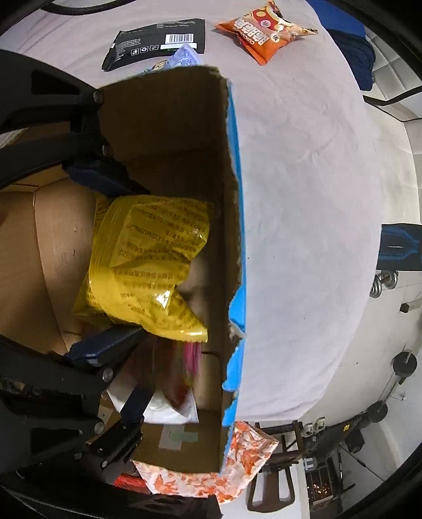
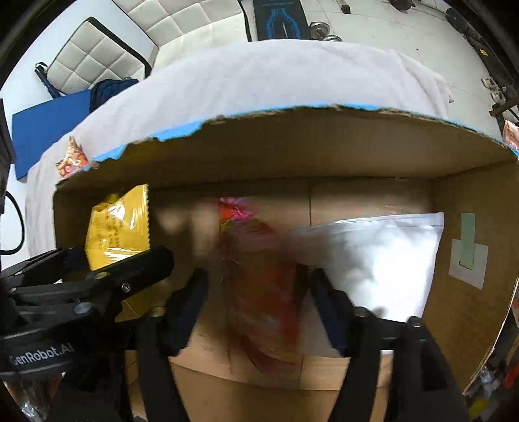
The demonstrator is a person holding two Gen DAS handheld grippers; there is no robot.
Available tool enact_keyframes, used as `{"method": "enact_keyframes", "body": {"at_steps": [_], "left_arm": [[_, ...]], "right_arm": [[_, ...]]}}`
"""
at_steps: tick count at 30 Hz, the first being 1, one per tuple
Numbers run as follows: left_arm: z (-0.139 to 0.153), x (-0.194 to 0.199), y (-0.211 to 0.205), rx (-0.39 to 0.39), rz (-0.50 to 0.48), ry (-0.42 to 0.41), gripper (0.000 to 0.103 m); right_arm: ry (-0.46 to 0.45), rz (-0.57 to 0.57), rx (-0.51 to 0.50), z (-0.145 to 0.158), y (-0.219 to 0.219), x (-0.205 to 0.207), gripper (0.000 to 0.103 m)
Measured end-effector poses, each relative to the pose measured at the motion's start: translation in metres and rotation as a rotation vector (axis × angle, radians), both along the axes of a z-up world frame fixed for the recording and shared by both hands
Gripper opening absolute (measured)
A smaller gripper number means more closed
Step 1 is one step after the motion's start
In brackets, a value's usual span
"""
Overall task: Organize soft objects
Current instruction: 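Lower both packs into the box beside the white bag and open both tools, then grasp the blue-white pack with the right tool while the left grasps the black pack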
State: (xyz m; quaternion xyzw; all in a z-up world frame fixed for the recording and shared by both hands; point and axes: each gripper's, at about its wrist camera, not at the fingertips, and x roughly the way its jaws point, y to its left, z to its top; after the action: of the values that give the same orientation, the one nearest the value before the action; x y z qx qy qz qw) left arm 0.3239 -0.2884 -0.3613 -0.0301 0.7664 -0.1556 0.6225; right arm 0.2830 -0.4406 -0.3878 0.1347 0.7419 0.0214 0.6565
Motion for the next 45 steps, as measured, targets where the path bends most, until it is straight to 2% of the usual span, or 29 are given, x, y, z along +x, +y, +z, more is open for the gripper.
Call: {"method": "enact_keyframes", "body": {"at_steps": [1,3,6,9,12,15,22,28,40,45], "left_arm": [[0.002,0.000,0.001,-0.004,0.002,-0.001,0.087],[0.008,-0.001,0.002,0.014,-0.009,-0.017,0.096],[0.022,-0.006,0.005,0.056,-0.035,-0.070,0.102],[0.034,-0.012,0.006,0.083,-0.050,-0.099,0.103],[0.043,-0.020,0.012,0.090,-0.054,-0.132,0.103],[0.048,-0.031,0.014,0.096,-0.056,-0.155,0.103],[0.068,-0.053,0.014,0.096,-0.056,-0.216,0.103],[0.100,-0.074,0.015,0.079,-0.055,-0.300,0.103],[0.168,-0.106,0.029,-0.018,-0.090,-0.405,0.103],[0.187,-0.107,0.055,-0.063,-0.073,-0.417,0.103]], "right_arm": [[0.000,0.003,-0.009,0.002,-0.001,-0.001,0.077],[-0.005,0.006,-0.020,0.010,0.001,0.000,0.082],[-0.002,-0.001,-0.040,0.016,-0.001,-0.003,0.085],[-0.009,0.004,-0.105,0.026,0.000,-0.009,0.097],[-0.023,0.002,-0.161,0.038,-0.002,-0.021,0.103],[-0.048,0.009,-0.205,0.047,0.001,-0.031,0.103],[-0.110,0.002,-0.236,0.083,0.009,-0.060,0.103],[-0.177,-0.026,-0.253,0.121,0.012,-0.090,0.103],[-0.257,-0.108,-0.275,0.193,0.025,-0.129,0.103],[-0.260,-0.143,-0.219,0.210,0.045,-0.130,0.103]]}}
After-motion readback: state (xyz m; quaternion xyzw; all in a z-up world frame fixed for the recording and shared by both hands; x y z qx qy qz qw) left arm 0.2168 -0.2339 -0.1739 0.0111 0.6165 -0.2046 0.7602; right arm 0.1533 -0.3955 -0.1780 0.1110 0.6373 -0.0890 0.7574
